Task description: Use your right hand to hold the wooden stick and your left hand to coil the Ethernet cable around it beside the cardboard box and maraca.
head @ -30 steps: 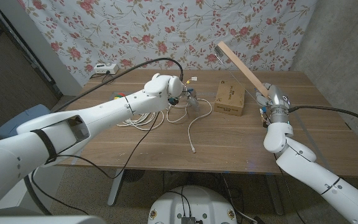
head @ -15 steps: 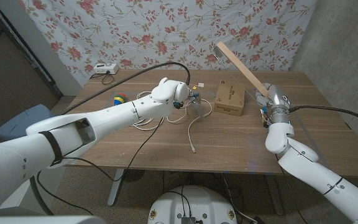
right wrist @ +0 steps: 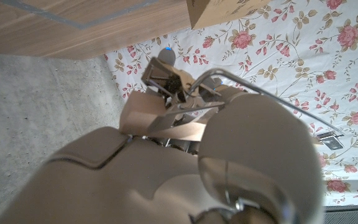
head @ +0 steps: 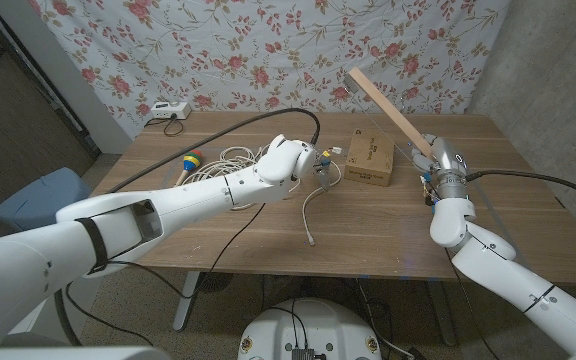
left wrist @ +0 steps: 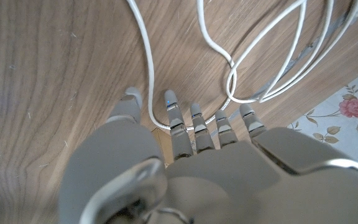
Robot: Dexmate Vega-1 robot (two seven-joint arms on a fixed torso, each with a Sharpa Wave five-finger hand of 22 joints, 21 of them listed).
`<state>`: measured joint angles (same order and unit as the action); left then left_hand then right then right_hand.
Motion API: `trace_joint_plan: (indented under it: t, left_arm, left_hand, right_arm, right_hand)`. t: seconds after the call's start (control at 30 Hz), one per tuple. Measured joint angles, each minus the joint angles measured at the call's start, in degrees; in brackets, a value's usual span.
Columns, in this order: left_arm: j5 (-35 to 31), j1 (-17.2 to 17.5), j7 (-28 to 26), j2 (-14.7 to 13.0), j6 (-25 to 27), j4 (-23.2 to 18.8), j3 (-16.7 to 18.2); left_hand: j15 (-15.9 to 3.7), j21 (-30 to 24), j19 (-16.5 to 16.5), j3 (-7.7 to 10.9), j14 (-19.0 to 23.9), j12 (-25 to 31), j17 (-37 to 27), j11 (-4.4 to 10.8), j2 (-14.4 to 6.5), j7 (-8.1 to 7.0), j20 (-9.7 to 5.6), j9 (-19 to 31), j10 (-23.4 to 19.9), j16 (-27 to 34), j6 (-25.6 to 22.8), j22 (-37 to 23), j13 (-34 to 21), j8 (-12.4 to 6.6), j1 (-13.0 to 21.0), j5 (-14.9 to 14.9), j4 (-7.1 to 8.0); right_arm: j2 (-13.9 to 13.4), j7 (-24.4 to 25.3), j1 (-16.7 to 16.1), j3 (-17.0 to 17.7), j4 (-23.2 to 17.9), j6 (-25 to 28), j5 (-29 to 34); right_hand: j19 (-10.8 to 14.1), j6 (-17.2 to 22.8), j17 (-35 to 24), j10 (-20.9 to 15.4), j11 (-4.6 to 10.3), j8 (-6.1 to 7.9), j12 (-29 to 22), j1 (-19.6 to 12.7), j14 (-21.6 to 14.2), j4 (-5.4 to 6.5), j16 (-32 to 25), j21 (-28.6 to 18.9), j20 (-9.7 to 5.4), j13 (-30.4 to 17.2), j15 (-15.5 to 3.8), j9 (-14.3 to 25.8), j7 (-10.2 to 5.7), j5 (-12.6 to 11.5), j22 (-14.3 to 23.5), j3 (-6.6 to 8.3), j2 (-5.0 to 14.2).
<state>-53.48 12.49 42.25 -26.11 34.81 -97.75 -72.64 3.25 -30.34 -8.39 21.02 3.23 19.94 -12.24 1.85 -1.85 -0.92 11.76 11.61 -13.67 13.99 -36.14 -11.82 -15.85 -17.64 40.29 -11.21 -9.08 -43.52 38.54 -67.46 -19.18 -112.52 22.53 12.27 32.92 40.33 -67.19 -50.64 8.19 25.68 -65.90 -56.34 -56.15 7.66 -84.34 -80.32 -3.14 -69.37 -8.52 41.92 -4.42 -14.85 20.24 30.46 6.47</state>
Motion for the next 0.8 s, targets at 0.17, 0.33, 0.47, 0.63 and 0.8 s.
trace_joint_plan:
  t: [0.17, 0.33, 0.47, 0.63, 0.8]
  left_arm:
    - [-4.0, 0.6, 1.2, 0.8, 0.0, 0.1, -0.2]
    - [-8.0, 1.3, 3.0, 1.8, 0.0, 0.8, -0.3]
    - [-10.6, 2.1, 3.9, 2.6, -0.1, 1.8, -0.2]
    - [-13.1, 3.3, 4.2, 3.4, -0.4, 2.7, 0.5]
    - [-15.0, 4.5, 3.8, 3.7, -0.9, 3.2, 1.4]
  left_hand:
    - [-0.49, -0.4, 0.5, 1.05, 0.5, 0.4, 0.0, -0.05, -0.9, 0.49, -0.10, -0.1, -0.4, 0.0, -1.3, -0.2, 0.0, -0.40, 2.7, 0.2, -0.74]
    - [-0.53, -0.5, 1.0, 3.18, 1.1, 0.9, 0.0, 0.41, -1.9, 0.83, -0.21, -0.2, -1.0, 0.0, -2.3, -0.3, -0.3, -0.40, 6.5, 0.2, -1.43]
    - [-0.94, -0.9, 1.5, 3.79, 1.9, 1.1, 0.0, 0.69, -2.0, 0.90, -0.24, -0.2, -1.4, 0.0, -2.6, -0.6, -0.3, -0.40, 7.7, 0.2, -1.45]
    - [-1.57, -1.5, 2.4, 3.42, 2.8, 1.9, -0.1, 1.02, -1.6, 1.28, -0.40, -0.1, -2.7, 0.0, -4.0, -0.6, -0.5, -0.44, 7.5, 0.6, -1.08]
    - [-2.29, -2.6, 4.1, 5.34, 5.1, 3.0, -0.4, 1.78, -3.8, 2.06, -0.79, -0.2, -4.7, 0.7, -7.2, -0.9, -0.7, -1.25, 10.1, 0.6, -0.53]
  right_arm:
    - [-0.1, 0.1, -0.1, 0.5, 1.3, -1.6, -0.4]
    - [-0.2, 0.4, -0.2, 0.9, 2.2, -3.2, -0.7]
    - [-0.3, 0.6, -0.2, 1.1, 2.6, -4.4, -0.9]
    - [-0.4, 0.6, -0.2, 1.4, 3.2, -5.2, -1.2]
    - [-0.4, 0.6, -0.2, 1.5, 3.6, -5.4, -1.3]
  right_hand:
    - [0.0, 0.0, 0.0, 0.0, 0.00, 0.00, 0.0, 0.0, 0.0, -0.07, 0.0, -0.2, 0.00, 0.2, 0.00, 0.0, 0.00, 0.0, -0.3, 0.08, 0.00]
    - [0.0, 0.0, 0.0, 0.0, 0.00, 0.00, 0.0, 0.0, 0.2, -0.07, -0.2, -0.4, 0.00, 0.2, 0.21, 0.0, 0.00, 0.0, -0.6, 0.08, 0.00]
    - [-0.4, 0.0, 0.0, 0.0, 0.00, 0.00, 0.0, 0.0, 0.2, -0.07, -0.4, -0.4, 0.00, 0.2, 0.21, 0.0, -0.01, 0.0, -0.8, 0.08, 0.00]
    - [-0.5, 0.0, 0.0, 0.0, 0.00, 0.00, 0.0, 0.0, 0.6, -0.07, -1.0, -0.9, 0.09, 0.2, 0.22, 0.0, -0.01, 0.0, -1.1, 0.08, 0.00]
    - [-0.5, 0.0, 0.0, 0.0, 0.00, 0.00, 0.0, 0.4, 0.6, 0.17, -1.1, -0.9, 0.09, 0.2, 0.22, -0.3, -0.01, 0.0, -1.4, 0.32, -0.38]
